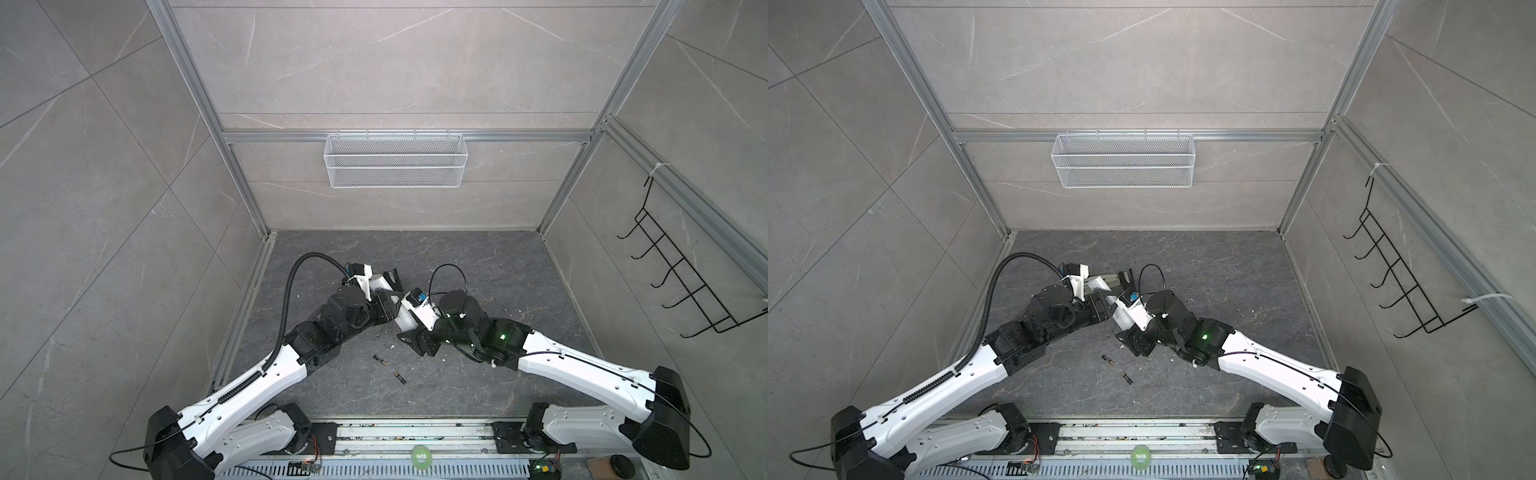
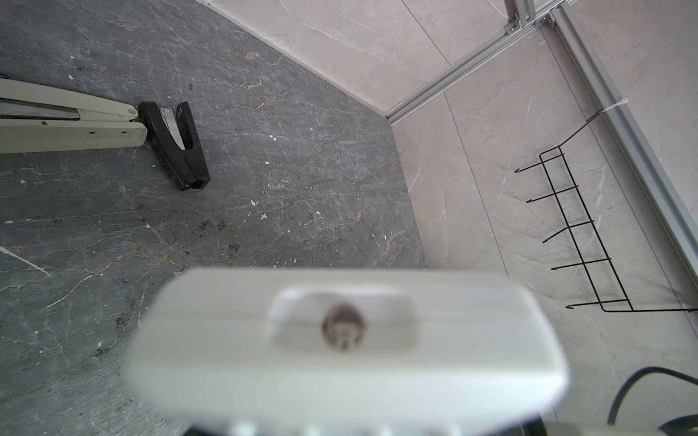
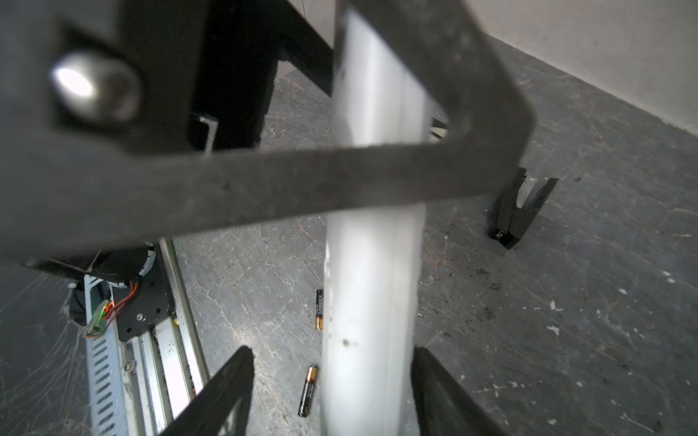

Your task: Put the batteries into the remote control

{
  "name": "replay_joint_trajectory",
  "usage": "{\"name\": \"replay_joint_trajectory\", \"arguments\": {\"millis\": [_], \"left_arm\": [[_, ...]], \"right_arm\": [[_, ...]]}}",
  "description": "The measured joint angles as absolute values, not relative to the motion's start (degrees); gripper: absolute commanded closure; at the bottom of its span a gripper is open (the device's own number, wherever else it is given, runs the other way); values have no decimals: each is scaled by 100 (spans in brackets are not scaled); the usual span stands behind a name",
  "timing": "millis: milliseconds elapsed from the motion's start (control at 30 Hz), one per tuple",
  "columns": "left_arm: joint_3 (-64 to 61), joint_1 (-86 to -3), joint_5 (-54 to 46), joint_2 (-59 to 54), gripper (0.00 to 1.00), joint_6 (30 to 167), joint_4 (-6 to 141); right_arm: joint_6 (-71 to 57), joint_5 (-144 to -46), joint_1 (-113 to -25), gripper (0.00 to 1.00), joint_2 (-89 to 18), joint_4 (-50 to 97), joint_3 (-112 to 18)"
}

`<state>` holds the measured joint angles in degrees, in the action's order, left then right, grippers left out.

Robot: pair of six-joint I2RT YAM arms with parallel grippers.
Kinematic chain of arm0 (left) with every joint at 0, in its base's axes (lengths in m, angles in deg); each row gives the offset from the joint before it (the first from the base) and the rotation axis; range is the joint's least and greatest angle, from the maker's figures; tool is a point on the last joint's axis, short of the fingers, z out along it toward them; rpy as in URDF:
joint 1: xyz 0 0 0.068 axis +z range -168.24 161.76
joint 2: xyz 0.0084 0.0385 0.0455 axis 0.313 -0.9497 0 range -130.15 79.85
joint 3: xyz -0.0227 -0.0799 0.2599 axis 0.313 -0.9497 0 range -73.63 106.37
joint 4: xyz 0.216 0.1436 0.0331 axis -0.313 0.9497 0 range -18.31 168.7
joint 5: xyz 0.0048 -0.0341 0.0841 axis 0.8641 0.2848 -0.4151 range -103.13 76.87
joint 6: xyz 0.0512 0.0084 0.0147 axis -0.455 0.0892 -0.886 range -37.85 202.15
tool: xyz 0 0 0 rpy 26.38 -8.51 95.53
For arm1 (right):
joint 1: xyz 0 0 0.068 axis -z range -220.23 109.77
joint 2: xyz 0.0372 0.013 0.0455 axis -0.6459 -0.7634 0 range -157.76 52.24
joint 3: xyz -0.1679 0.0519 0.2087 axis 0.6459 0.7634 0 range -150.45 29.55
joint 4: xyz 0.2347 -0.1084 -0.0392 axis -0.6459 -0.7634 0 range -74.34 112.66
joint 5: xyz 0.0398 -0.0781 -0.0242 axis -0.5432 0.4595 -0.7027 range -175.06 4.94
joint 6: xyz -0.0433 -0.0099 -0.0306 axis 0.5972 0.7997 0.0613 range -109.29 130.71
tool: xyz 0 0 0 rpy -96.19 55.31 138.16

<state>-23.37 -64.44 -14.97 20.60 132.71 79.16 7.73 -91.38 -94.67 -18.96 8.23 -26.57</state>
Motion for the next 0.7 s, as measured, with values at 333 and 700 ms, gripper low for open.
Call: {"name": "replay_joint_trajectory", "arguments": {"millis": [333, 700], "left_arm": [[-2337, -6444, -1427, 2063, 100, 13252, 7916], [-2334, -6437, -1205, 2069, 0, 13042, 7892]], "right_arm": [[688, -9031, -9438, 86, -1968, 923, -2657], [712, -9068, -9456, 100, -1946, 919, -2648]]}}
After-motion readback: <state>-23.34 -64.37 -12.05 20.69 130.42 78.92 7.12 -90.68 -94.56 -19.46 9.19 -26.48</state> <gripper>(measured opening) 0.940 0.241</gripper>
